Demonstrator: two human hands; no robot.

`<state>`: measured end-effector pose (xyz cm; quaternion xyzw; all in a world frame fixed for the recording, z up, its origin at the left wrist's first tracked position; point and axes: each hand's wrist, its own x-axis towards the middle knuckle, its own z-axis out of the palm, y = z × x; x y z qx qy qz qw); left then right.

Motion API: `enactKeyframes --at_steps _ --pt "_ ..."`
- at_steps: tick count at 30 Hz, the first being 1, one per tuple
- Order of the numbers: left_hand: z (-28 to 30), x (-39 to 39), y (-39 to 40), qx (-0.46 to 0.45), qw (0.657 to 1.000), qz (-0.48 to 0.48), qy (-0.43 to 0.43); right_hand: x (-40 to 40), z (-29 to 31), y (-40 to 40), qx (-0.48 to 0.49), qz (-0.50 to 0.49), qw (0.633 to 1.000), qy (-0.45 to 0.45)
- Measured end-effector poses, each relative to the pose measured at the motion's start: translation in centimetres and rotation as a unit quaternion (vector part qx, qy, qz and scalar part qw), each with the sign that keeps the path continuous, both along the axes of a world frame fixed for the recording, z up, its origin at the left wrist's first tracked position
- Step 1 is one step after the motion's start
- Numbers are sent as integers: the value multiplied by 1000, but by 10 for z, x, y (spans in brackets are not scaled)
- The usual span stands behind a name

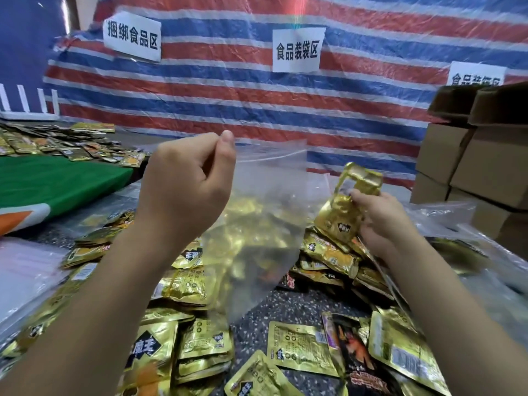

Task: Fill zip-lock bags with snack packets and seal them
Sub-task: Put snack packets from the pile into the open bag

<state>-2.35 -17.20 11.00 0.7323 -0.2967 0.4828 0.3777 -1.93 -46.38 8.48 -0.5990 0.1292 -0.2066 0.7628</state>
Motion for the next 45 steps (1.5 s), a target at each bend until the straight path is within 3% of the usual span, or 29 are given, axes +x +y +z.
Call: enactKeyframes --at_steps 4,6,16,21,27,31,37,40,43,45 --pt "-2 2 -2 35 999 -16 21 -14 24 5 170 41 966 -191" --pt "-5 3 -6 68 996 -40 33 -21 42 10 189 88 949 -238" --pt "-8 -5 -19 88 988 -123 11 -26 91 60 -54 268 911 -310" --pt "-7 -4 -16 68 990 -121 9 -33 86 62 -327 296 866 -236" --pt "-8 -2 -17 48 993 -103 16 -39 83 56 -514 306 789 -141" --pt "-10 0 -18 56 992 -113 24 -46 91 52 -534 320 776 -100" --pt "-11 -6 -23 77 988 -128 34 -58 102 53 -620 320 716 -33" --pt "-11 -8 -26 102 986 -130 33 -64 101 63 -671 320 668 19" --pt "-12 -10 -29 121 986 -116 22 -63 92 77 -760 264 593 33" --pt "-13 -10 -30 122 986 -113 16 -61 87 81 -781 231 580 24"
